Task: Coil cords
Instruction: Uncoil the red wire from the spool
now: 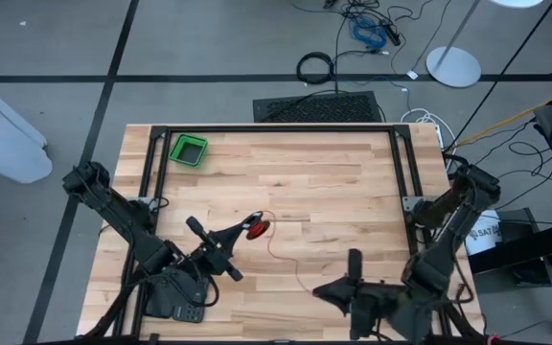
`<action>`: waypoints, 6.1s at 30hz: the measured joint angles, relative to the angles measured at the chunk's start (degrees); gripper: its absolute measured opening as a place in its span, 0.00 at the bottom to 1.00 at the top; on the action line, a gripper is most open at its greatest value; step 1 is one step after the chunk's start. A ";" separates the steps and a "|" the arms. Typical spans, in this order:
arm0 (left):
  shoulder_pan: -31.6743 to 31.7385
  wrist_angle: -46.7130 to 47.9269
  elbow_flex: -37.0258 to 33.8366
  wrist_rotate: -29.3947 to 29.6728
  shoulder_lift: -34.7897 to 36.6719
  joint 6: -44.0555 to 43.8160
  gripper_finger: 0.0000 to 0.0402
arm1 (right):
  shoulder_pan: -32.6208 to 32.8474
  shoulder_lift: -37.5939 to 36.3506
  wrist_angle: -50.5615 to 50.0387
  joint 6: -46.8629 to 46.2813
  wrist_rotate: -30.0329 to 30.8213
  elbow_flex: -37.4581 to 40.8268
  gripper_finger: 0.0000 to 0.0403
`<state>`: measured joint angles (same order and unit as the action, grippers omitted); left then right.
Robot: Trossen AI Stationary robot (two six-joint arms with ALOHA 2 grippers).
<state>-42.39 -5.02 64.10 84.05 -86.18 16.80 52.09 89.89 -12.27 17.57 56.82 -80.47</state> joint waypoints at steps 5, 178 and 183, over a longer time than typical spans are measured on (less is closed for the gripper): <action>-1.26 -0.27 0.00 -1.33 -0.01 0.04 0.01 | 1.83 -0.03 -1.03 0.76 7.27 -0.08 0.00; -9.09 -14.10 0.07 -3.62 3.36 5.72 0.01 | -15.30 18.93 -49.63 -38.85 -21.34 -21.00 0.00; -9.12 -14.27 0.04 -3.63 3.36 6.05 0.01 | -15.25 21.36 -48.61 -35.03 -30.16 -21.00 0.00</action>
<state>-51.50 -19.29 64.14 80.42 -82.83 22.85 36.84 111.24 -60.88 -17.46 26.66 -101.47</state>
